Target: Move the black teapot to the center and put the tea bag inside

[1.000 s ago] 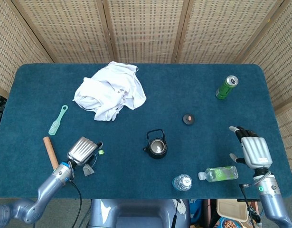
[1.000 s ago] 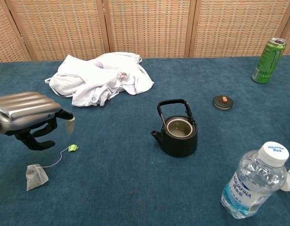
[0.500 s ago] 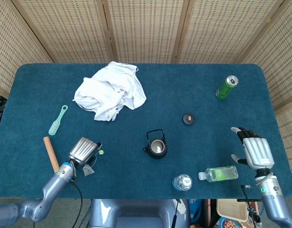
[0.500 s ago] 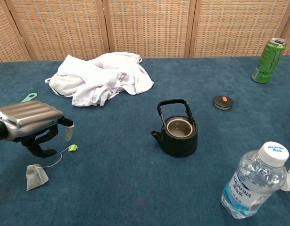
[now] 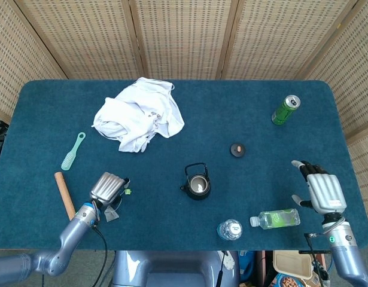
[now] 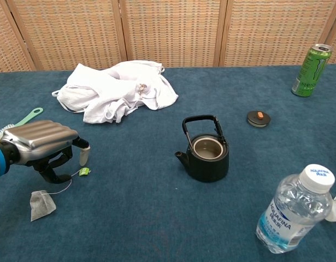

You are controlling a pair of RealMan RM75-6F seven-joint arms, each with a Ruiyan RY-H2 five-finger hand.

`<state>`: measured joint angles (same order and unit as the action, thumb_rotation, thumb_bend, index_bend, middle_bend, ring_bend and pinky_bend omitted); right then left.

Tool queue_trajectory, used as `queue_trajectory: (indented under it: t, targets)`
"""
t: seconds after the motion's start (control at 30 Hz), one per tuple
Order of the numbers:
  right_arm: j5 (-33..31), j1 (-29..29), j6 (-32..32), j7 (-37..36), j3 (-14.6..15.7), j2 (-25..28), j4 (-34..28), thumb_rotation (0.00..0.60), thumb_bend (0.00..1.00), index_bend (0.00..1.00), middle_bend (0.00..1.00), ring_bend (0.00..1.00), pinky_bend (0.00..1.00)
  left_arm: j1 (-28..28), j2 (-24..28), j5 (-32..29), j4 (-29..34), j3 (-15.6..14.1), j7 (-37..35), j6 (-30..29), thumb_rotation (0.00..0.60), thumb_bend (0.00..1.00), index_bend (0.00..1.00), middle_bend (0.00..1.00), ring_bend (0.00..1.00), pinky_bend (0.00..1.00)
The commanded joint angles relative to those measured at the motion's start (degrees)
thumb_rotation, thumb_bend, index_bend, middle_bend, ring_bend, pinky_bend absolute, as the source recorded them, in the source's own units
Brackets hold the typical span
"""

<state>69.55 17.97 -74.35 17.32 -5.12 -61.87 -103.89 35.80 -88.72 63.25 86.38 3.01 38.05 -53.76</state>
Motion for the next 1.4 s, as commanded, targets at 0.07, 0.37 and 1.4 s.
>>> queue_trajectory:
  t: [0.07,0.37,1.4]
  targets:
    - [0.1,-0.3,0.0,-0.1,0.0,0.0,0.1,0.582,0.33,0.24,0.31,0.31,0.49,0.5,-0.4,-0.6,0.1,0.1,0.4,-0.2,0.6,0.33,0.44,0.85,0.82,0.79]
    - [0.0,-0.8,0.2,-0.6,-0.2,0.2,0.4,0.583,0.33,0.24,0.31,0.31,0.49,1.5,-1.0,-2.2,0.3,0.1,1.2,-0.2,0.6,0.33,0.44,0.85,0.82,0.79]
    - [-0.1,-2.0,1.0,-1.2,-0.5,0.4,0.8,0.581,0.33,0.24,0.31,0.31,0.49,3.6,-2.6,-5.8,-0.4,-0.8,1.8,-0.7,0.6,0.33,0.44,0.84,0.82,0.79]
